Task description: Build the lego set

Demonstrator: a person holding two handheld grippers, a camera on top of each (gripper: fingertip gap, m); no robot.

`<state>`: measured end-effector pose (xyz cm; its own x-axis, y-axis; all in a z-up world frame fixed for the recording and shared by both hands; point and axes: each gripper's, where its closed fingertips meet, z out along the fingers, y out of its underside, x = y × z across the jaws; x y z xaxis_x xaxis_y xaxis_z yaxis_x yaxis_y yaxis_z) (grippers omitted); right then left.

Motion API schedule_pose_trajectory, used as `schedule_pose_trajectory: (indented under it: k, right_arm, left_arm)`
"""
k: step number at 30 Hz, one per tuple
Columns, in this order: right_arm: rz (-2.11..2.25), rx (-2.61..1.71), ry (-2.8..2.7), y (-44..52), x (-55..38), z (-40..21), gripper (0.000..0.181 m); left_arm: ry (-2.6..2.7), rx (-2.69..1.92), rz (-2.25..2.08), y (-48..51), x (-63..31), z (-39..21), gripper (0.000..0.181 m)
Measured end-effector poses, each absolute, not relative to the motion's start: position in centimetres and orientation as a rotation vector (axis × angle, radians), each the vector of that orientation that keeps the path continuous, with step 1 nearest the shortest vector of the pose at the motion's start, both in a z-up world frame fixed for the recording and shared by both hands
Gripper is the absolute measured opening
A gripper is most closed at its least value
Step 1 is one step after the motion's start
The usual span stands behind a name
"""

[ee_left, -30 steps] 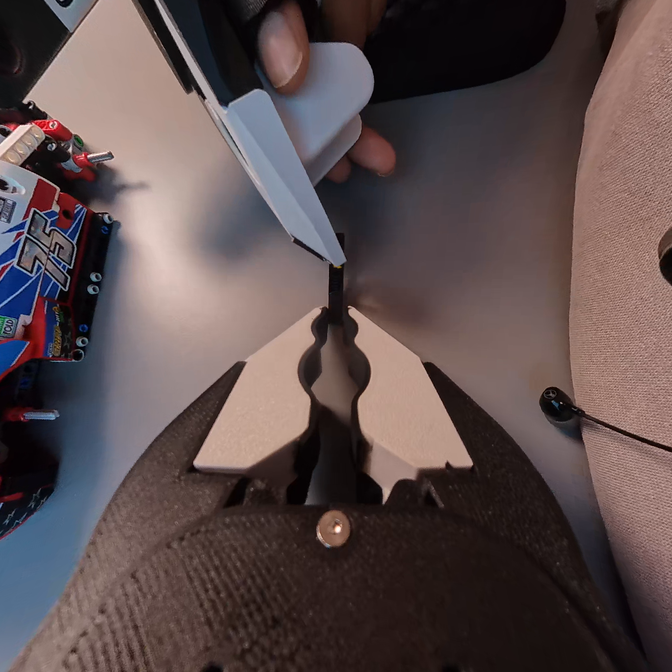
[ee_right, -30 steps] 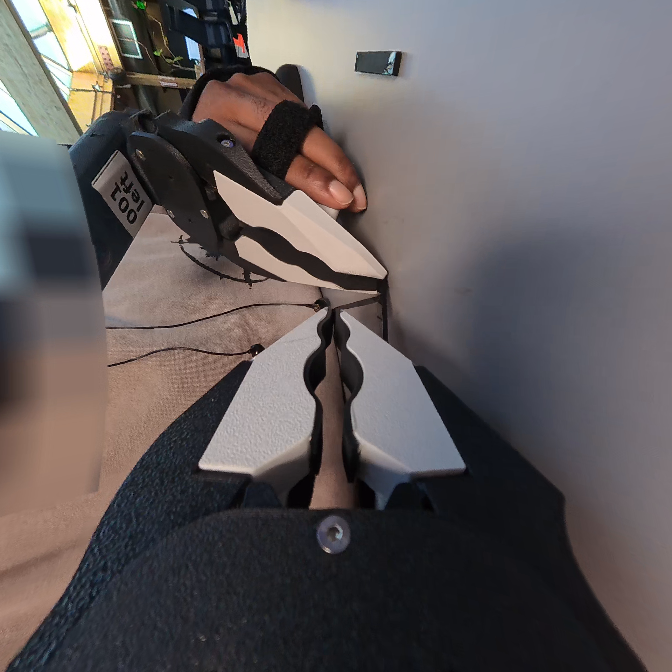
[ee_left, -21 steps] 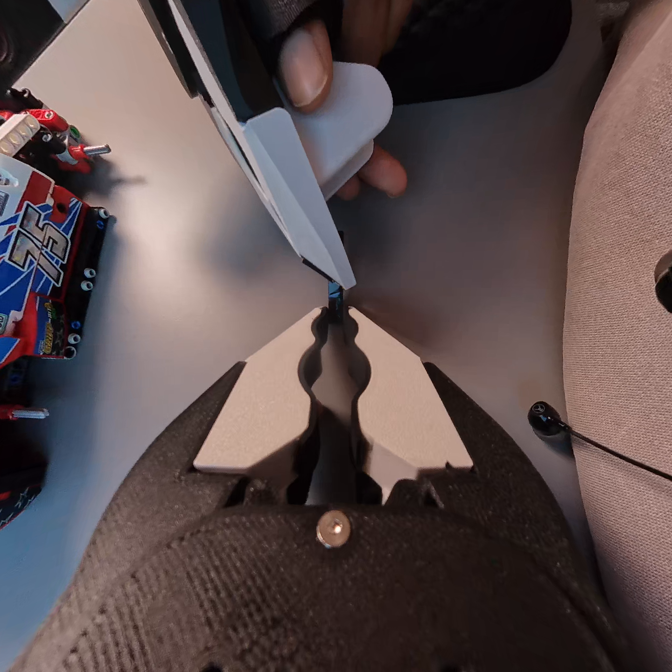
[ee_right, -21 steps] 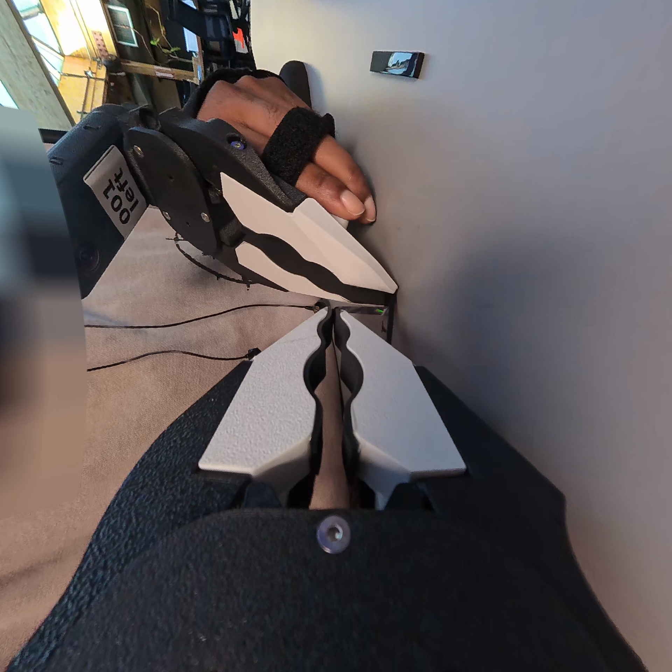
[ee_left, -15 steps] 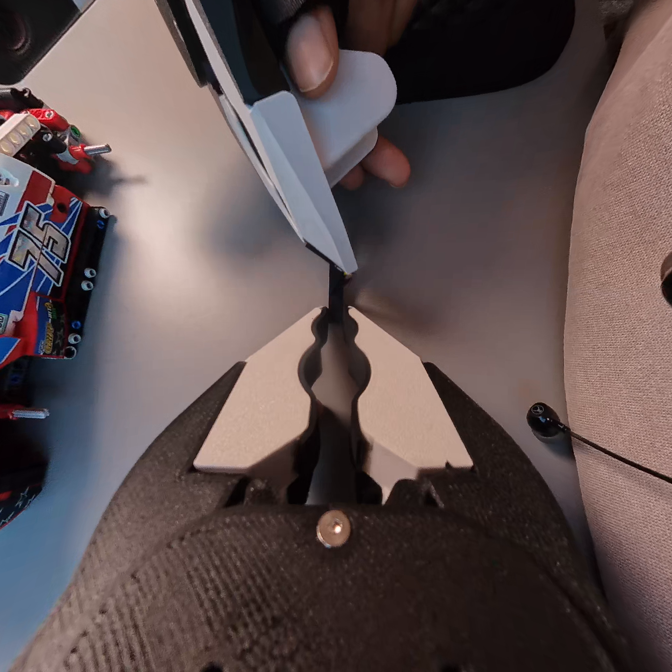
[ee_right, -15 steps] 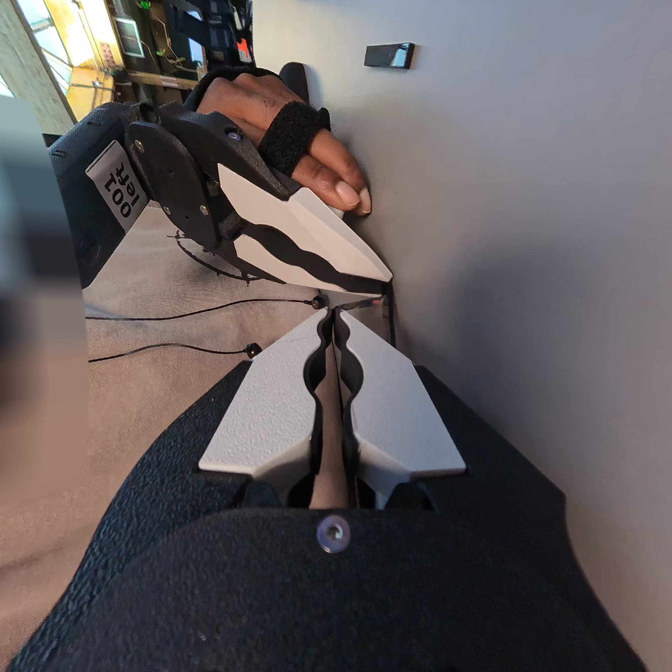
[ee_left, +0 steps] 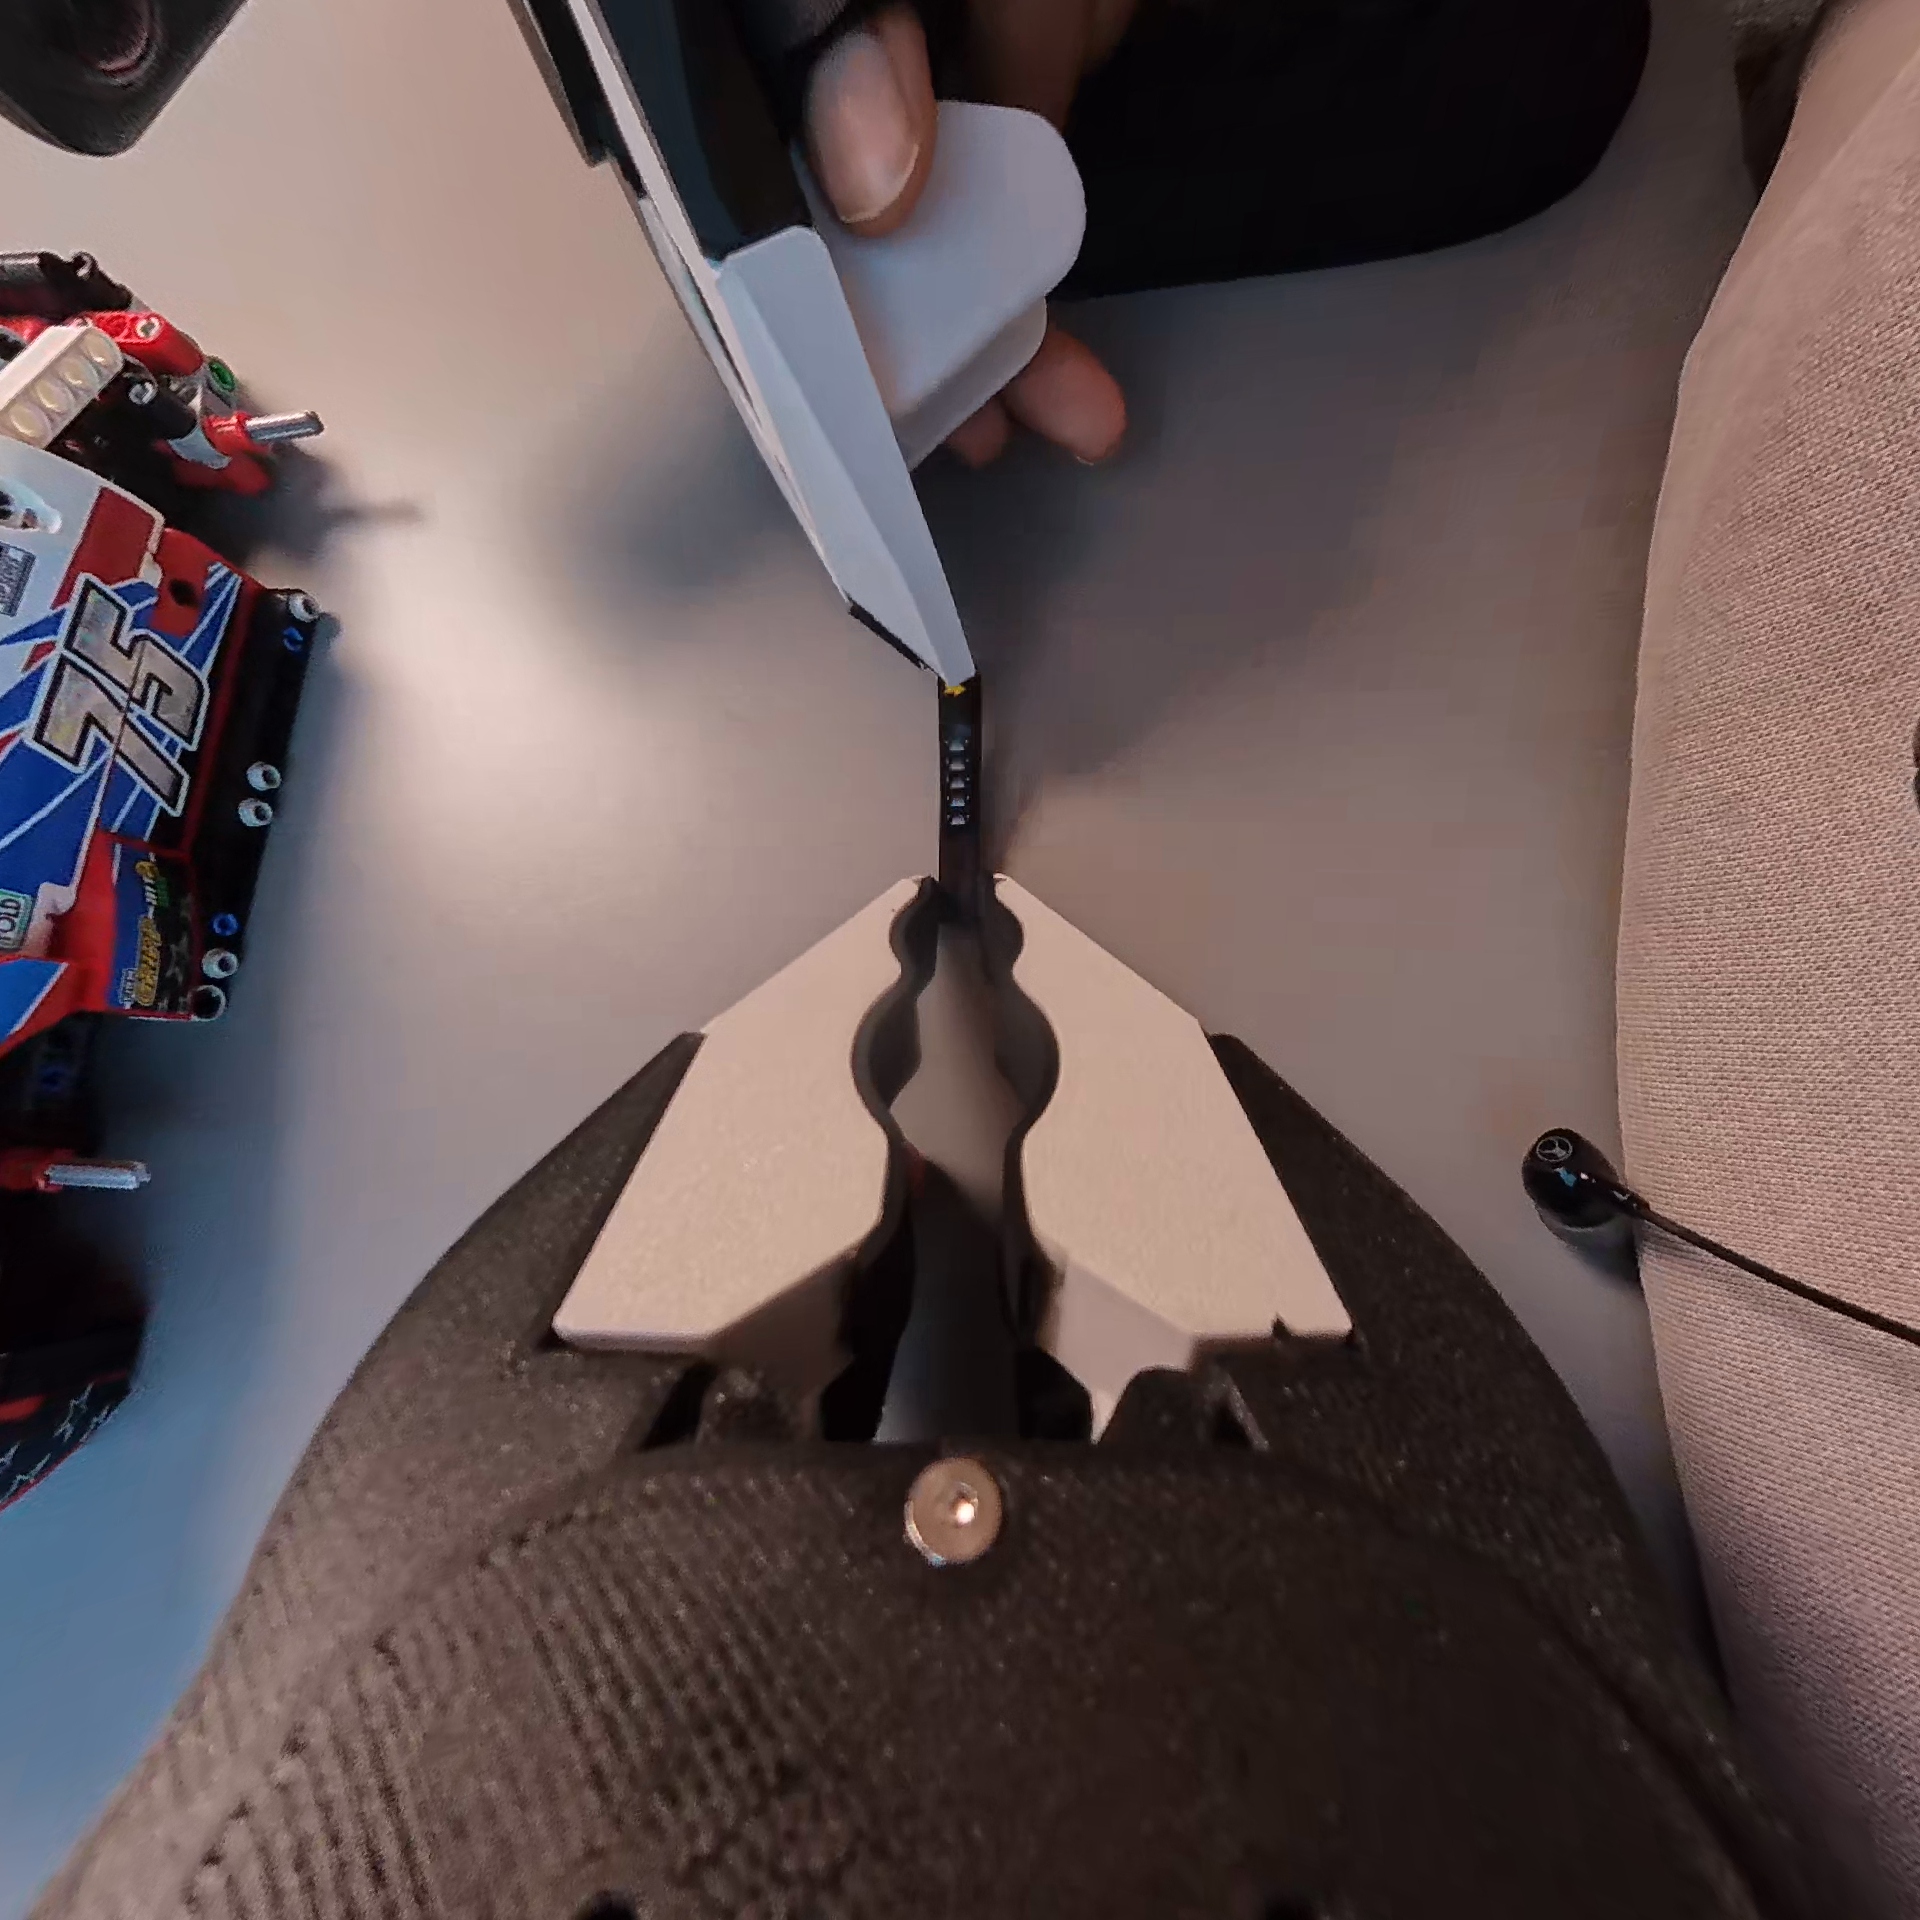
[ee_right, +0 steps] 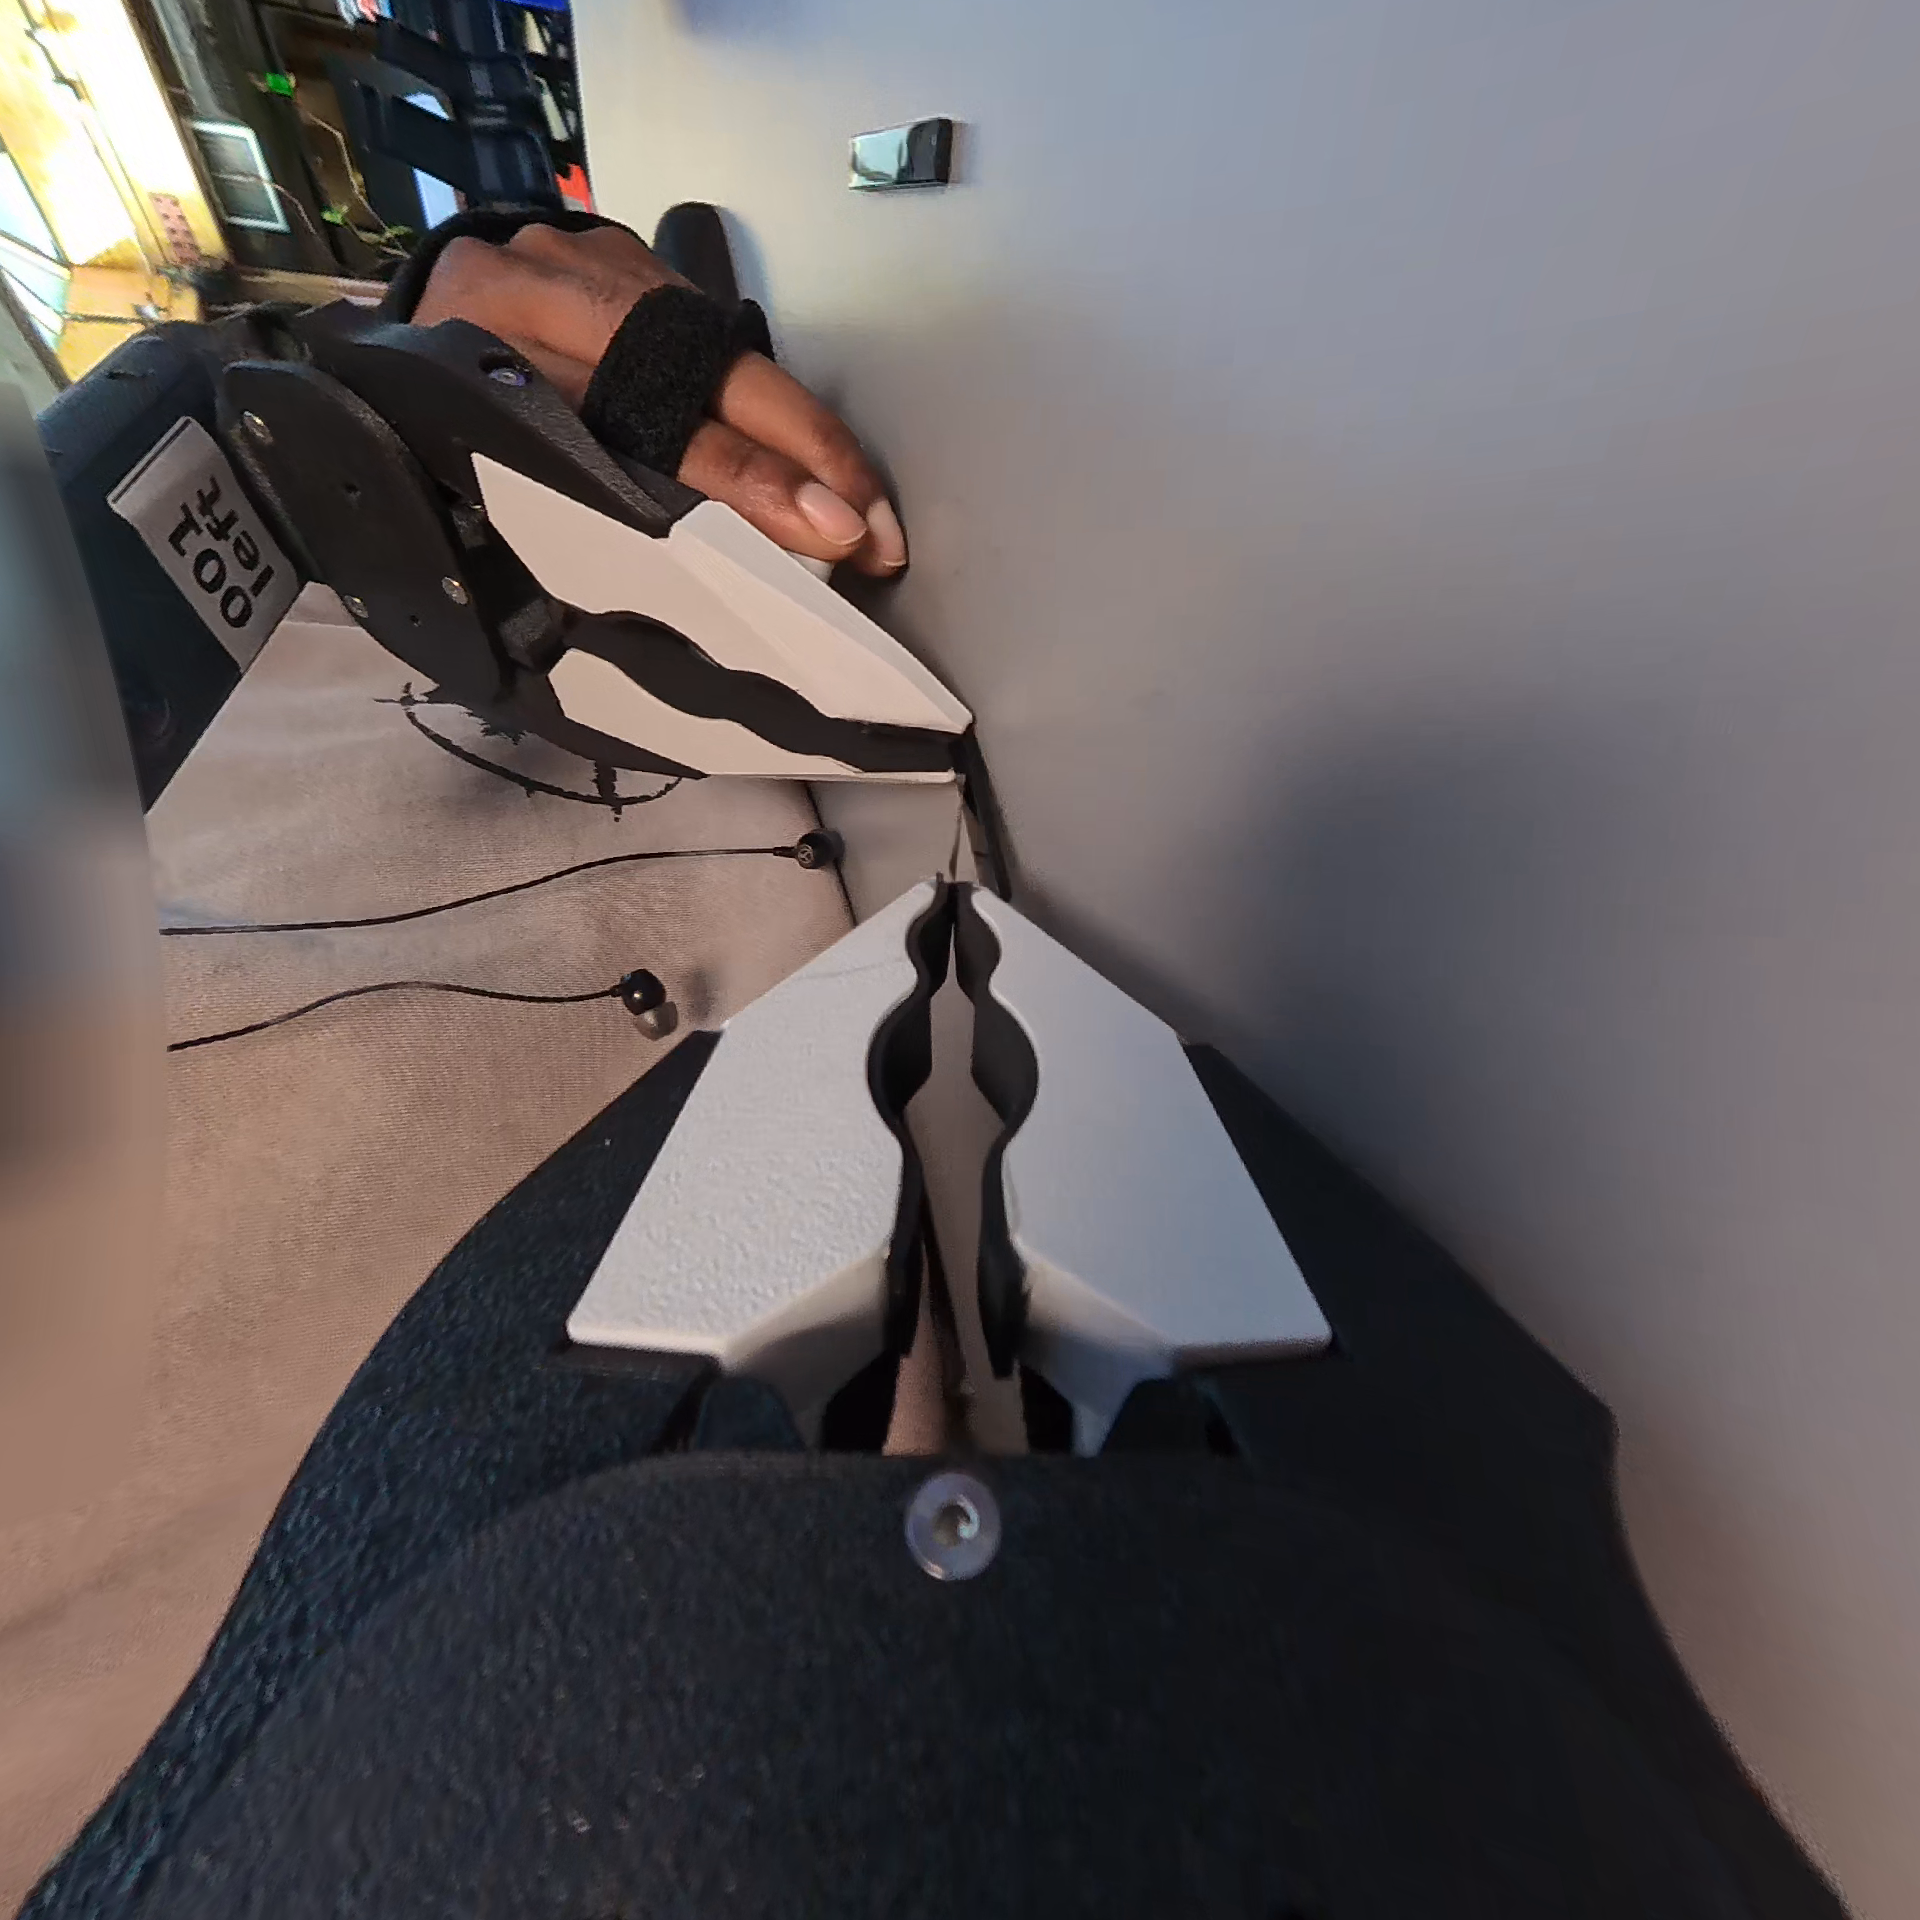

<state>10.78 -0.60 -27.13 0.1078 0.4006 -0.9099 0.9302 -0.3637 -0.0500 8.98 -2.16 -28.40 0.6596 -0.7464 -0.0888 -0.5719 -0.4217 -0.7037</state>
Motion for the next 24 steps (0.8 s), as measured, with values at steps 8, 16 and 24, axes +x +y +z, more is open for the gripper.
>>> schedule_pose_trajectory:
  k: [8,16,24]
  right_arm:
    - [-1.159,1.863,1.354,-0.5,11.0,-28.0,0.0]
    - [-1.125,1.894,1.417,-0.5,11.0,-28.3,0.0]
    - [-1.079,1.933,1.508,0.0,11.3,-28.6,0.0]
  left_arm:
    - [1.016,-2.101,-0.241,-2.1,8.8,-28.3,0.005]
    - [0.982,-2.117,-0.206,-2.1,8.6,-28.3,0.005]
    - [0.945,-2.141,-0.176,-2.0,8.0,-28.4,0.004]
